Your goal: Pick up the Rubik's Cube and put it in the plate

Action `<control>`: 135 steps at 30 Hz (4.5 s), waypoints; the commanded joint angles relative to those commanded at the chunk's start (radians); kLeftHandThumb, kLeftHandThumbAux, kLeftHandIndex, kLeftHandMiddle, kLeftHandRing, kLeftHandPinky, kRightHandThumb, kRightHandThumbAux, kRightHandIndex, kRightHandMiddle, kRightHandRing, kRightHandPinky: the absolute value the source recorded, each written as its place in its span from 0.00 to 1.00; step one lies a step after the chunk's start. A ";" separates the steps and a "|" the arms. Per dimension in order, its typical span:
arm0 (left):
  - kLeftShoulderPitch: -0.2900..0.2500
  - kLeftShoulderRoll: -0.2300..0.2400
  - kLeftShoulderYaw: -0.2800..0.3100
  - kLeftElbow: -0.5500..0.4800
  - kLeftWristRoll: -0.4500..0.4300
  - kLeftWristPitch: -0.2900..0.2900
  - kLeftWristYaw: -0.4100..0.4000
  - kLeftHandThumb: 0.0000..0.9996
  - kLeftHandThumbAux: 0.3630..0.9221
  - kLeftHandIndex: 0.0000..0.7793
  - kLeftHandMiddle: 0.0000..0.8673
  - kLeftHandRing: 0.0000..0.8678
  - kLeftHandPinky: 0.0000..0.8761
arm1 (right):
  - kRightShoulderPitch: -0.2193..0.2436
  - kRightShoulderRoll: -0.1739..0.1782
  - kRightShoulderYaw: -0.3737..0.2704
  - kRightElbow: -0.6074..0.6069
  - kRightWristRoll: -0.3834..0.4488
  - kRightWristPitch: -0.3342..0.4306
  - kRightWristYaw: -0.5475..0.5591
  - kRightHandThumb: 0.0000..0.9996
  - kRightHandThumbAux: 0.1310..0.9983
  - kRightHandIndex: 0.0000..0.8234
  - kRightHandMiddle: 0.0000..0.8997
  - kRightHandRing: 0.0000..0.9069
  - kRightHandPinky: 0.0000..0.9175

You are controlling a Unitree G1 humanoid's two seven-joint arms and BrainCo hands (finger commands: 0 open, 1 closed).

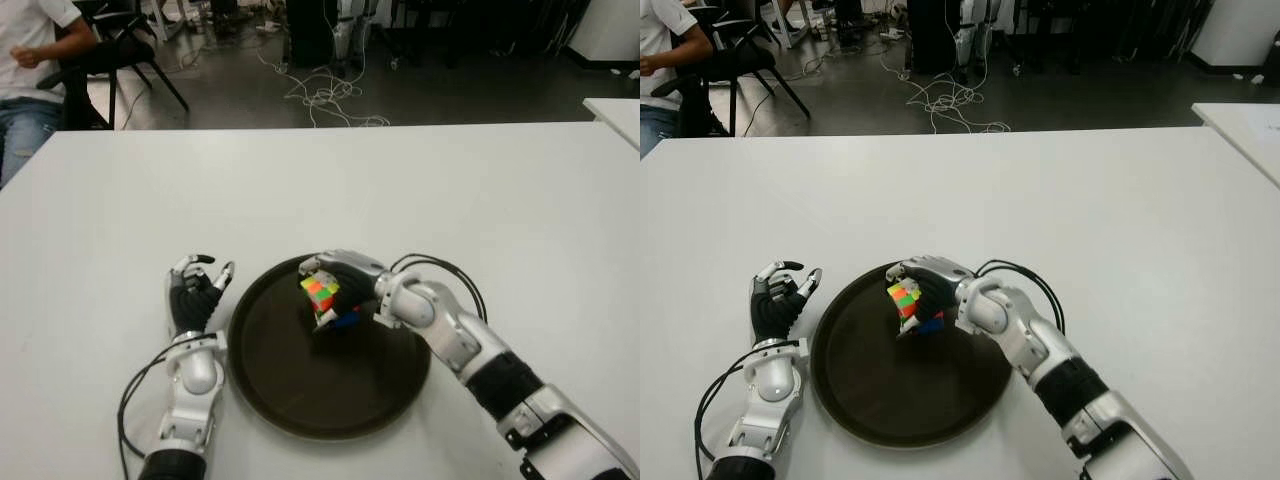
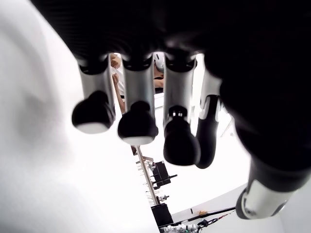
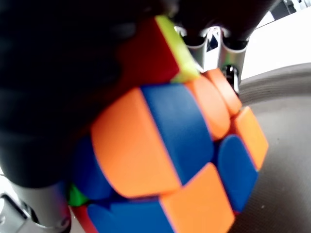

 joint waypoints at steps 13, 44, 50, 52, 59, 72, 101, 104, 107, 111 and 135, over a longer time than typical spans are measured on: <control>-0.002 0.001 0.001 0.002 -0.002 -0.012 0.001 0.72 0.60 0.57 0.95 0.96 0.95 | 0.012 0.031 -0.054 0.052 0.100 -0.047 -0.022 0.00 0.92 0.56 0.67 0.69 0.69; -0.001 -0.005 0.001 0.002 0.002 -0.017 0.015 0.72 0.60 0.57 0.95 0.97 0.97 | 0.073 0.052 -0.127 -0.091 0.235 0.066 0.061 0.00 0.55 0.07 0.08 0.07 0.03; -0.004 -0.005 0.001 0.008 0.005 -0.020 0.022 0.72 0.60 0.57 0.95 0.97 0.97 | 0.068 0.042 -0.126 -0.061 0.240 -0.003 0.046 0.00 0.52 0.01 0.03 0.02 0.00; -0.007 -0.002 0.001 0.014 0.004 -0.023 0.021 0.72 0.60 0.57 0.95 0.97 0.96 | 0.064 0.039 -0.124 -0.037 0.230 -0.032 0.030 0.00 0.50 0.00 0.02 0.01 0.00; -0.006 -0.002 -0.001 0.016 0.005 -0.019 0.021 0.72 0.60 0.57 0.95 0.97 0.96 | 0.055 0.036 -0.122 -0.016 0.216 -0.064 0.017 0.00 0.49 0.00 0.03 0.01 0.00; -0.004 0.001 -0.004 0.013 0.003 -0.032 0.014 0.72 0.60 0.57 0.94 0.96 0.96 | 0.043 0.029 -0.118 -0.025 0.216 -0.022 0.058 0.00 0.50 0.00 0.04 0.03 0.00; -0.008 0.013 -0.001 0.039 -0.001 -0.055 0.002 0.72 0.60 0.57 0.94 0.97 0.95 | 0.038 0.031 -0.111 -0.048 0.223 0.080 0.108 0.00 0.60 0.00 0.04 0.02 0.00; -0.008 0.013 0.000 0.042 -0.001 -0.059 0.004 0.72 0.60 0.57 0.94 0.97 0.95 | 0.037 0.031 -0.111 -0.047 0.223 0.080 0.108 0.00 0.58 0.00 0.04 0.02 0.00; -0.008 0.010 0.002 0.045 -0.003 -0.067 0.007 0.72 0.60 0.57 0.94 0.97 0.95 | 0.045 0.037 -0.125 -0.049 0.241 0.079 0.103 0.00 0.57 0.00 0.04 0.02 0.00; -0.009 0.005 0.006 0.047 -0.010 -0.084 0.007 0.72 0.60 0.57 0.94 0.97 0.96 | 0.069 0.022 -0.173 -0.099 0.296 0.076 0.114 0.00 0.60 0.00 0.04 0.01 0.00; -0.016 0.007 0.009 0.054 -0.015 -0.094 -0.013 0.72 0.60 0.57 0.94 0.96 0.94 | 0.068 -0.020 -0.275 -0.147 0.341 -0.031 0.049 0.00 0.58 0.00 0.05 0.03 0.00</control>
